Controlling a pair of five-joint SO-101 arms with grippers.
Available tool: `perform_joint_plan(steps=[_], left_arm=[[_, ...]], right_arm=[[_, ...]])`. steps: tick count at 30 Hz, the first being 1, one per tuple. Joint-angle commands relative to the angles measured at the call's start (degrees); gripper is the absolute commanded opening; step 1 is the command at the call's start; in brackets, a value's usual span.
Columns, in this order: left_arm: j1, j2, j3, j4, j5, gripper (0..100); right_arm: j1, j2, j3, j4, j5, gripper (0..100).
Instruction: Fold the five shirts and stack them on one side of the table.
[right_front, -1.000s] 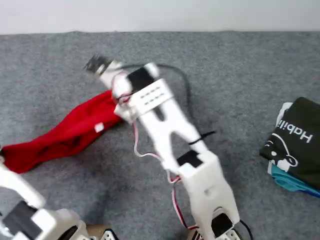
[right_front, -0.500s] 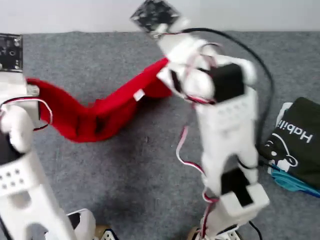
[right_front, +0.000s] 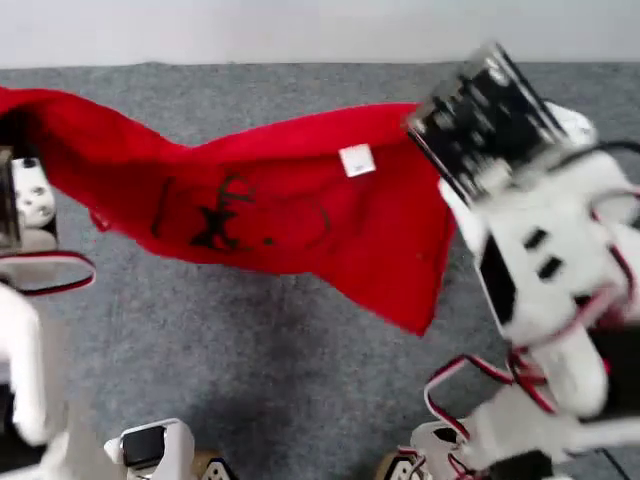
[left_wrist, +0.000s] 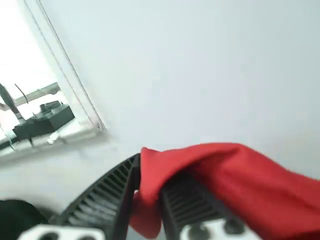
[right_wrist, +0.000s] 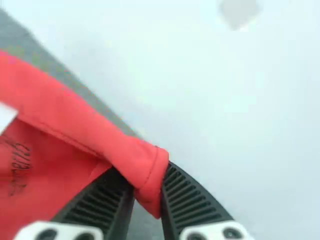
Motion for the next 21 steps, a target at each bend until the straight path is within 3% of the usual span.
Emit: perform_joint_plan(steps=[1,13,21], left_arm=[[0.09,-1.05,-3.91,-1.23,-3.87,2],[0.09,-1.23,-18.42,14.07,-5.45,2],[-0.09,-1.23,-32.66,21.1,-8.62,2]], right_arm=[[2.59,-3.03,-1.58,-0.92,1.32,1.1],[3.03,-11.65,-1.49,0.04,1.32,1.1],[11.74,-19.3,-0.26,2.59,4.75,1.2]])
